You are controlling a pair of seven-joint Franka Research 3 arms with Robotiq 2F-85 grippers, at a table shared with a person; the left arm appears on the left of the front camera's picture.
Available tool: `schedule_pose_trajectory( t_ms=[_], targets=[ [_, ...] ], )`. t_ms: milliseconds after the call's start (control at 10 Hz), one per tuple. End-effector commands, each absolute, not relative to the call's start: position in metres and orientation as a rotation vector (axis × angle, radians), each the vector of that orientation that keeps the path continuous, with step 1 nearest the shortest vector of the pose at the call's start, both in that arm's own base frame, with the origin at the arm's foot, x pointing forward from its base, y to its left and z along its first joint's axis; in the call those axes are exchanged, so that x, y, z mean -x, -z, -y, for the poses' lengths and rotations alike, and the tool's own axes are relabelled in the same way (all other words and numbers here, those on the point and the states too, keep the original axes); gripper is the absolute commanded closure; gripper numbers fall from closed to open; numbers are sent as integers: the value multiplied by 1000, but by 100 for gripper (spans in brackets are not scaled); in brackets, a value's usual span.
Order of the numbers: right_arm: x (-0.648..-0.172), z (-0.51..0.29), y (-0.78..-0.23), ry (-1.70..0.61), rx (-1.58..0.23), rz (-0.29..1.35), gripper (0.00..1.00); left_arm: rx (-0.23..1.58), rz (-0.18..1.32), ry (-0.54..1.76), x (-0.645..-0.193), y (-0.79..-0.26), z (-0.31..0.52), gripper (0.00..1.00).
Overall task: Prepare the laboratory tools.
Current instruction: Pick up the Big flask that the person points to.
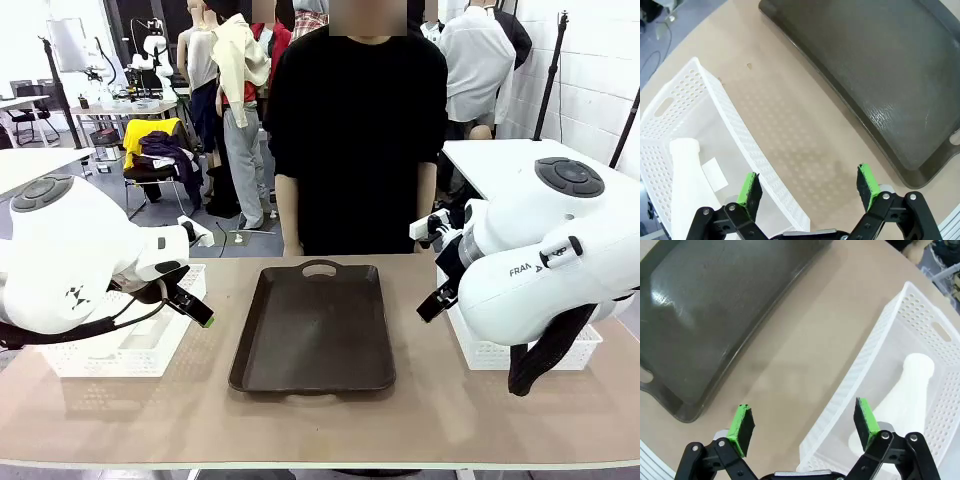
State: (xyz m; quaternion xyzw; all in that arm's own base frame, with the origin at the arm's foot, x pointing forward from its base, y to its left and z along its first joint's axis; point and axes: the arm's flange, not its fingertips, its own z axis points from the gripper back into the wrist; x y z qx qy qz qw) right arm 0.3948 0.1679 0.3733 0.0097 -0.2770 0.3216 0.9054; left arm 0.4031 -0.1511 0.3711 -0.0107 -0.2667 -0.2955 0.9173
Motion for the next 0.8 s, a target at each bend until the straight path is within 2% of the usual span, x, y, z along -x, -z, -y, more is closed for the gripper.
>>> schedule_pose_trajectory(
  t_ms=[0,700],
  targets=[
    [-395,-168,-373,-664,-20,572,0,22,549,608,-403,-371,151,0],
    [-395,-168,-373,-664,-20,572,0,22,549,608,-403,-371,151,0]
  ],
)
